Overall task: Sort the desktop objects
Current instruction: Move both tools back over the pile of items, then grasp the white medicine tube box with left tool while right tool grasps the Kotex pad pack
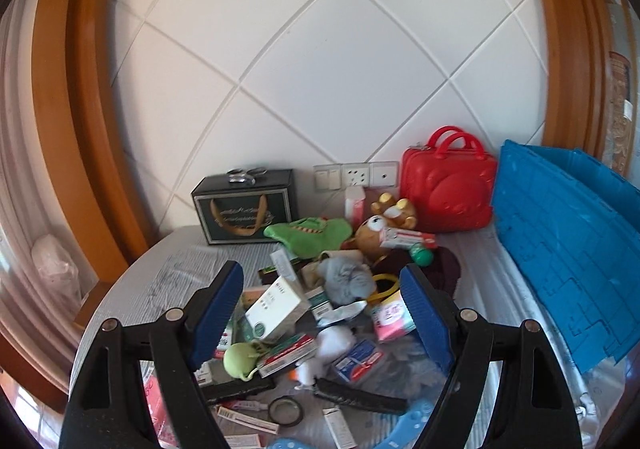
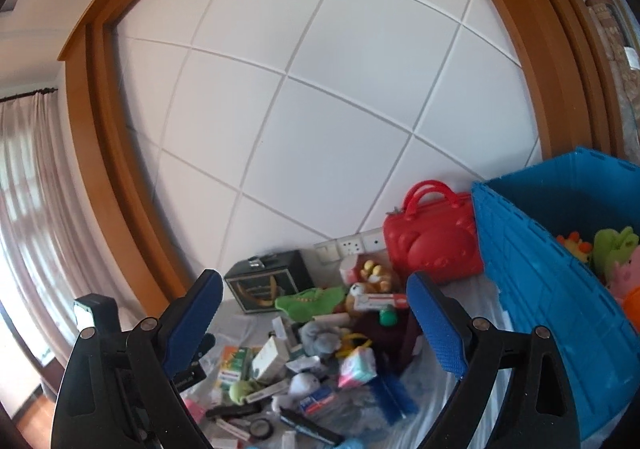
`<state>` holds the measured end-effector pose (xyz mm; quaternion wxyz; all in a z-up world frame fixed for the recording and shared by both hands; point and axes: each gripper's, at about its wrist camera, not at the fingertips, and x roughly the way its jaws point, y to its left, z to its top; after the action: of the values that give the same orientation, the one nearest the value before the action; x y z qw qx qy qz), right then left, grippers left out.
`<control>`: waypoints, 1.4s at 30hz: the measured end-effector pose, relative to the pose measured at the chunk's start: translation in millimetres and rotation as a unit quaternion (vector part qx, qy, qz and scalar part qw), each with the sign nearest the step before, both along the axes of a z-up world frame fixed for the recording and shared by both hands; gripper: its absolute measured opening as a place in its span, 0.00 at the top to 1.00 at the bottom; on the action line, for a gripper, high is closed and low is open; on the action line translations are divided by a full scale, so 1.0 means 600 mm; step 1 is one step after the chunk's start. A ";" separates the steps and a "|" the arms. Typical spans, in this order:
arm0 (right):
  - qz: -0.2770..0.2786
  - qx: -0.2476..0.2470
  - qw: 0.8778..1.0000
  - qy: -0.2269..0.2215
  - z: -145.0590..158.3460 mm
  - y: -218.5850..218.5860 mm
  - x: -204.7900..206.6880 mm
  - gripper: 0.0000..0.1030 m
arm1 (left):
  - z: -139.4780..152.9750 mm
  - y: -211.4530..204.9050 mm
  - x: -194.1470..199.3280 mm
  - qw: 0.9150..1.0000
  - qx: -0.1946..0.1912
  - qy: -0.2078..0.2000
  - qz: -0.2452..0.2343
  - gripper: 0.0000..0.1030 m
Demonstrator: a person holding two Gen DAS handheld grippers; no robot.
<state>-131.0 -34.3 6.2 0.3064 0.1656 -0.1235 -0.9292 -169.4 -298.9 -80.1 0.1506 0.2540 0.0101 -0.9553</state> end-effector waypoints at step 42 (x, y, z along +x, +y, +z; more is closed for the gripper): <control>0.134 0.235 0.930 -0.248 -0.476 -0.284 -0.329 0.05 | -0.400 -0.137 -0.115 0.947 -0.087 -0.220 -0.217 0.22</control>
<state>-328.5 -204.5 -279.6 0.3397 0.4728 0.0497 -0.8115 -238.2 -381.0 -320.2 -0.0401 0.4400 -0.1617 -0.8824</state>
